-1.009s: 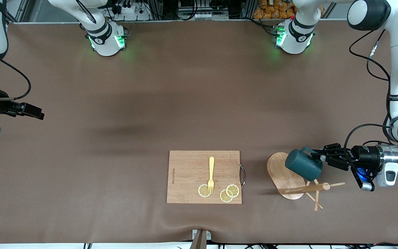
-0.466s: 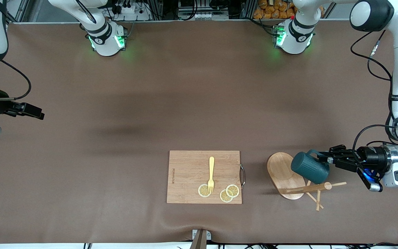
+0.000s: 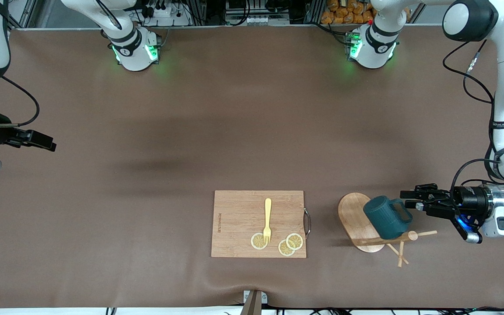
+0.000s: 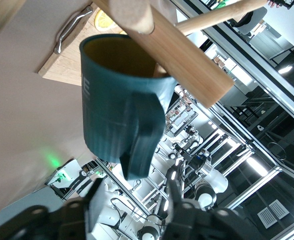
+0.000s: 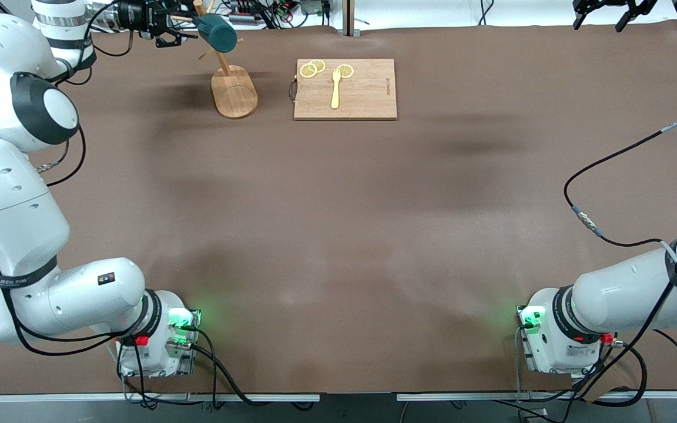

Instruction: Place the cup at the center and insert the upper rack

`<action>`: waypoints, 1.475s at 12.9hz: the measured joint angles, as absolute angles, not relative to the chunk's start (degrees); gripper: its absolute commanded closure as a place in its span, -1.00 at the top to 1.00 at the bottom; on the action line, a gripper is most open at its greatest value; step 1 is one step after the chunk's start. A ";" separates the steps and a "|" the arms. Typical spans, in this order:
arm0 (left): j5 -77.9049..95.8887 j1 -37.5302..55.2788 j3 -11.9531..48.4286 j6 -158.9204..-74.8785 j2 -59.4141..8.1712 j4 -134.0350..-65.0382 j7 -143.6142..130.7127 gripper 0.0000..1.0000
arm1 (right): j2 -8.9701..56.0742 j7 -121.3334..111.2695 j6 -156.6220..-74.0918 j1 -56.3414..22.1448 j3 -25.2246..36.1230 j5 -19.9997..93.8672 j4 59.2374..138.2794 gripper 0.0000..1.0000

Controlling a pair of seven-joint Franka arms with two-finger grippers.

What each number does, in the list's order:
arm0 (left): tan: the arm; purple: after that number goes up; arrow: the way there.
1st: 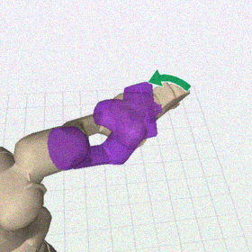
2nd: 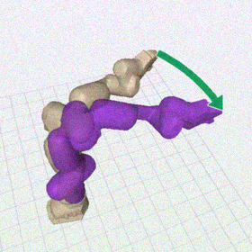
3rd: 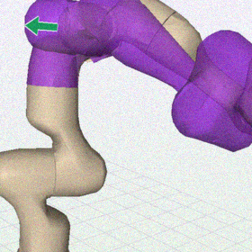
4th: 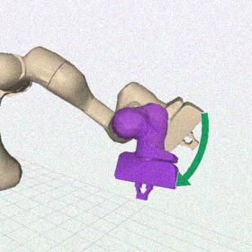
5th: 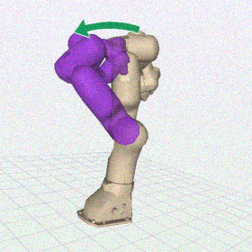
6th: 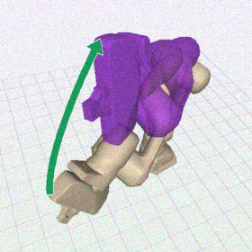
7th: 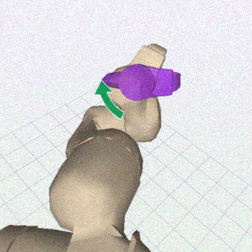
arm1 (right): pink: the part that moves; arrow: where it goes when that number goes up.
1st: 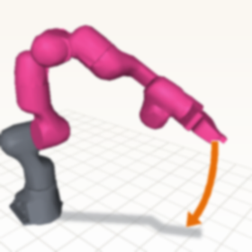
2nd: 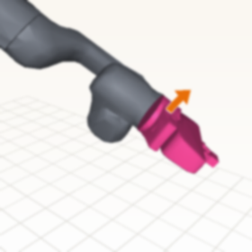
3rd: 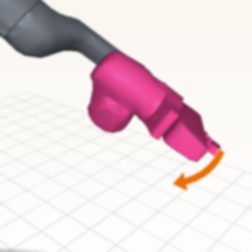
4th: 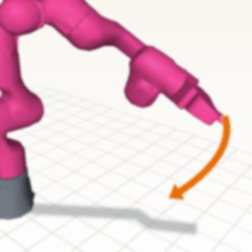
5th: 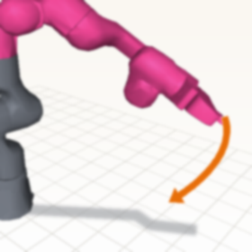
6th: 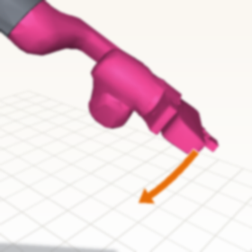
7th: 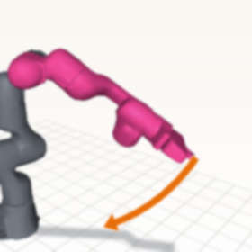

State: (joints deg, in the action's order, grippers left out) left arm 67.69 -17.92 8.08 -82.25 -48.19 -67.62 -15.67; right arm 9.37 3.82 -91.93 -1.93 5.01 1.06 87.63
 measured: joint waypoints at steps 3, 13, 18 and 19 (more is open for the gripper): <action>67.70 -17.84 8.18 -82.24 -48.20 -67.61 -15.67 1.00 | 9.37 3.82 -91.98 -1.93 5.00 1.07 87.63 1.00; 51.00 -17.59 8.88 -82.61 -38.78 -65.80 -15.67 1.00 | 9.37 3.84 -92.42 -1.94 5.01 1.03 87.60 1.00; 18.90 -9.08 9.98 -82.72 -23.28 -67.89 -15.35 1.00 | 9.35 3.39 -92.99 -1.05 5.49 0.85 87.50 1.00; 13.64 -6.85 10.01 -82.71 -19.81 -70.03 -14.69 1.00 | 9.35 2.88 -93.07 -0.86 5.58 0.85 87.48 1.00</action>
